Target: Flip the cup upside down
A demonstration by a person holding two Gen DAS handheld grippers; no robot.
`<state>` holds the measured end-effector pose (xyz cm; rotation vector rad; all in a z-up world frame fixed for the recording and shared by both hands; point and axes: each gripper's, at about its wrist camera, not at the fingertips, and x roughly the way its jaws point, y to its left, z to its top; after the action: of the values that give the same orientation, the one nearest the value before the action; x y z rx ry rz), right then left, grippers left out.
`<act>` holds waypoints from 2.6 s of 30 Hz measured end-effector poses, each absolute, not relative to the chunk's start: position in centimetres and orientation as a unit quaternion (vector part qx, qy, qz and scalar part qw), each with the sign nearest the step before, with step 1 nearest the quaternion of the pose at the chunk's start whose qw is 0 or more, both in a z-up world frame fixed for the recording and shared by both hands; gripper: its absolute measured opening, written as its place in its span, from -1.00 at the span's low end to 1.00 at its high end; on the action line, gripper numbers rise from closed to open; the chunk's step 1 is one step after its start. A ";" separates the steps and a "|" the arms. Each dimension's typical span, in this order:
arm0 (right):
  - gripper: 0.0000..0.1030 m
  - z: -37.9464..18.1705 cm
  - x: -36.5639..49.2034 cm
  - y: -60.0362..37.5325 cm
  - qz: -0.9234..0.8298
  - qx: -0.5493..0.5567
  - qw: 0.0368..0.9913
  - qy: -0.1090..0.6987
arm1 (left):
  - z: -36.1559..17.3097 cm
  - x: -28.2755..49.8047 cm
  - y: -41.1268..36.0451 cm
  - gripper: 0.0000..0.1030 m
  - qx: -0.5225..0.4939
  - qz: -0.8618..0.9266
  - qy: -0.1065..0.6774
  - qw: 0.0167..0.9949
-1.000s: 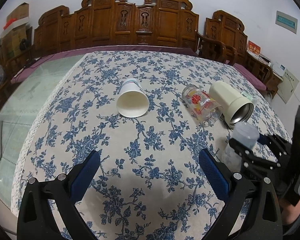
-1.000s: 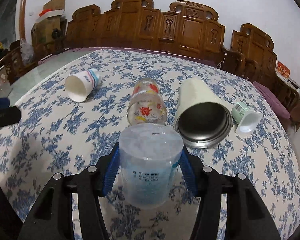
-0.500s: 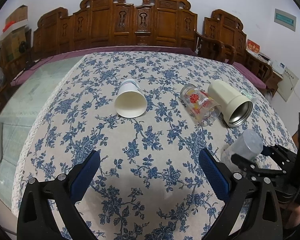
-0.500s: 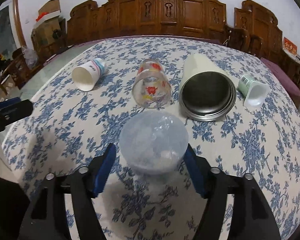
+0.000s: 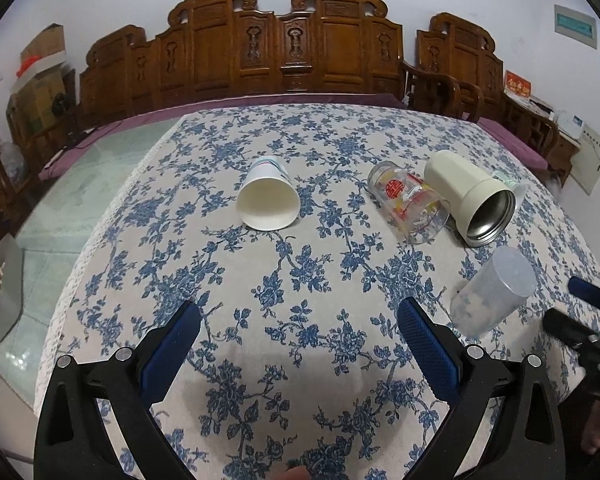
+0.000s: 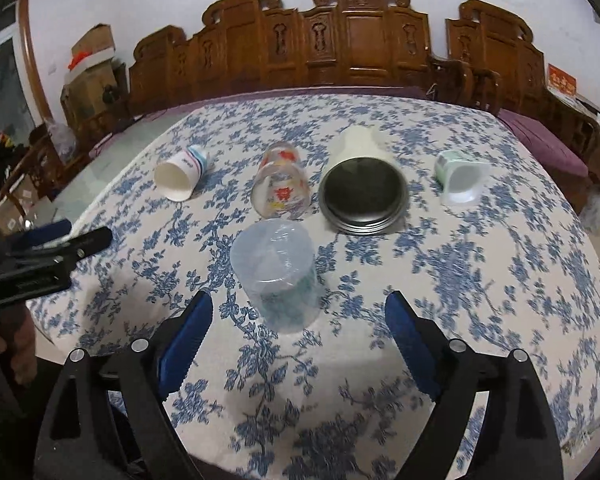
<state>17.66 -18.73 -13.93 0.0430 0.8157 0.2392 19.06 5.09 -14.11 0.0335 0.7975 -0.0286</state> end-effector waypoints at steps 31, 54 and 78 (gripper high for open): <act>0.95 -1.6 4.5 -23.5 0.099 0.032 0.967 0.233 | -1.8 3.6 -1.7 0.85 0.036 -0.021 0.278 0.960; 0.95 1.6 1.4 -23.5 0.103 0.034 0.976 0.189 | 1.5 0.0 -2.2 0.85 0.036 -0.018 0.235 0.971; 0.95 1.9 1.2 -23.2 0.102 0.035 0.976 0.189 | 1.4 -0.1 -2.1 0.84 0.035 -0.019 0.235 0.971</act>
<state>1.19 -23.19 1.91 0.0697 0.3804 0.2053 -0.07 -2.10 1.42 0.0704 0.4744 -0.0376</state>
